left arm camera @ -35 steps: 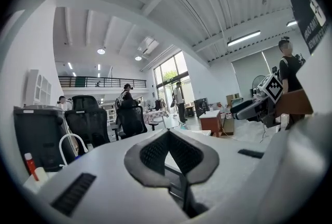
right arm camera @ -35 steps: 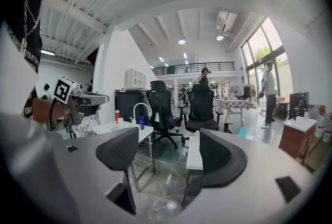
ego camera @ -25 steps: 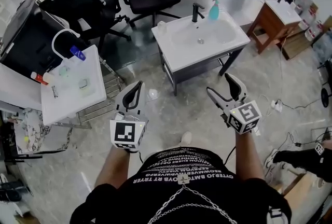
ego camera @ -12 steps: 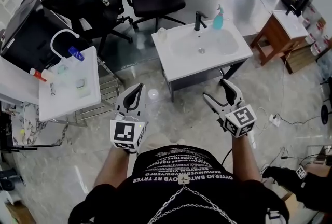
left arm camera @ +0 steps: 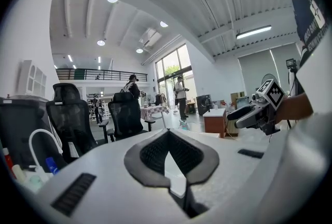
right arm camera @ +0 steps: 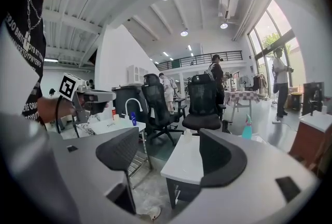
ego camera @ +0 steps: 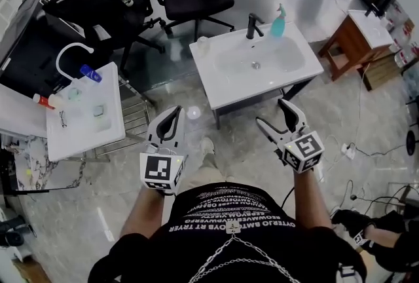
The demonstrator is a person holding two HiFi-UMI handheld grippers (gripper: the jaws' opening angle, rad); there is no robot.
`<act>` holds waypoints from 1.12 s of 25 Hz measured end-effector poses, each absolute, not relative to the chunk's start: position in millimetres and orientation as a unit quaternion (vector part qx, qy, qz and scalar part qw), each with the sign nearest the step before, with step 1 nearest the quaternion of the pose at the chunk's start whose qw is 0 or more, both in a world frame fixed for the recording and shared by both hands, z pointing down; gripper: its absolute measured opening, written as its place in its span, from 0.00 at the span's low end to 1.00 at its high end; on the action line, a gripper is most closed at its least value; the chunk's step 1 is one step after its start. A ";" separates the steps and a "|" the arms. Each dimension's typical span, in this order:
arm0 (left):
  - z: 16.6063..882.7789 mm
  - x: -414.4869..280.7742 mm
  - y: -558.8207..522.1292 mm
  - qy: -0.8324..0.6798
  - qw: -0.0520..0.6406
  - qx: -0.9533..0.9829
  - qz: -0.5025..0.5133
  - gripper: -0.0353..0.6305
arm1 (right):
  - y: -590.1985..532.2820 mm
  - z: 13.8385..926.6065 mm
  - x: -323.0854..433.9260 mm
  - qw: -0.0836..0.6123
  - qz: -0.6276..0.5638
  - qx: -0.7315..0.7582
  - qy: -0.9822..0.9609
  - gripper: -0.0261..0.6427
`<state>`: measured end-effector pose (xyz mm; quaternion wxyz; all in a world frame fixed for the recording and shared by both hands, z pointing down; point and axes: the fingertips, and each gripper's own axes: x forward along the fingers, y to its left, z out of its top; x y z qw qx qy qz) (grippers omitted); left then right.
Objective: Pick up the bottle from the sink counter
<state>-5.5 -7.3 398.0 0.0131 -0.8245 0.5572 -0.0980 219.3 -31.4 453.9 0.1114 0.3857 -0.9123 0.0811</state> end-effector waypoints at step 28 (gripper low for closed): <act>386.0 -100.2 -238.4 0.547 0.021 -0.834 -0.068 0.06 | -251.5 424.6 119.1 0.131 0.052 0.390 -0.910 0.56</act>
